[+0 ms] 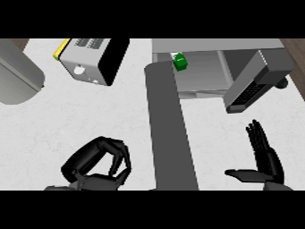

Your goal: Pick up the milk, place it into the microwave and close the microwave

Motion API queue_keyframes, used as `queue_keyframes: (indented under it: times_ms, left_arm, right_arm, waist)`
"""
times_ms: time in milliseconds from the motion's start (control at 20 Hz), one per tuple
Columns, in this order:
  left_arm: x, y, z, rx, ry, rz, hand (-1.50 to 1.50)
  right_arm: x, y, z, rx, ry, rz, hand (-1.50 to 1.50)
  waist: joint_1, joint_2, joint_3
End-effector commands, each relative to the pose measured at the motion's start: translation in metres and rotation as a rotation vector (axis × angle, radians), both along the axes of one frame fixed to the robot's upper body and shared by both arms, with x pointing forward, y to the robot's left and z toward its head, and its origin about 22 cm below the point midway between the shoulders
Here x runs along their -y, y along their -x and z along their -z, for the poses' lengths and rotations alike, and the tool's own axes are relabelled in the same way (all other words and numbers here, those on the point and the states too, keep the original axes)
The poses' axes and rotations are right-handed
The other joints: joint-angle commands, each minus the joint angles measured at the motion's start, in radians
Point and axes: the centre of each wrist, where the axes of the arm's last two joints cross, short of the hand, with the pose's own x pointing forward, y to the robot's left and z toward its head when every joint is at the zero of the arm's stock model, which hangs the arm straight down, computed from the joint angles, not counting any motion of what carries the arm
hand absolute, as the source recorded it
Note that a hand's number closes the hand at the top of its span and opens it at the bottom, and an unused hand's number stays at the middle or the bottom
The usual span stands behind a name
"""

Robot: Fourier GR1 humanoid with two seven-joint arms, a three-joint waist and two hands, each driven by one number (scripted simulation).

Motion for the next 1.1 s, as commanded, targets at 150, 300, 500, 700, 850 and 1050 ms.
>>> queue_keyframes:
  times_ms: [150,300,500,700,850,1050]
  left_arm:
    - [0.041,-0.012,0.025,0.027,-0.034,0.067,1.50]
    - [0.052,-0.008,0.029,0.083,-0.066,0.071,1.50]
    - [0.082,-0.017,0.035,0.068,-0.031,0.115,1.50]
    - [0.114,0.010,0.059,-0.015,-0.092,0.178,1.50]
    - [0.137,0.027,0.060,-0.006,-0.064,0.174,1.50]
    - [0.160,0.025,0.046,0.009,-0.096,0.157,1.50]
  right_arm:
    - [0.043,0.077,-0.013,0.071,-0.033,-0.006,-1.50]
    - [0.055,0.080,-0.036,0.091,-0.078,-0.046,-1.50]
    - [0.066,0.103,-0.062,0.160,-0.057,-0.061,-1.50]
    - [0.053,0.095,-0.071,0.215,-0.153,-0.141,-1.50]
    - [0.057,0.086,-0.092,0.246,-0.148,-0.189,-1.50]
    - [0.035,0.074,-0.116,0.230,-0.164,-0.276,-1.50]
  waist:
    - [0.008,0.007,0.000]
    - [0.016,0.007,0.000]
    - [0.006,0.010,0.000]
    - [-0.021,0.014,0.001]
    - [-0.018,0.015,0.001]
    - [-0.029,0.017,0.000]
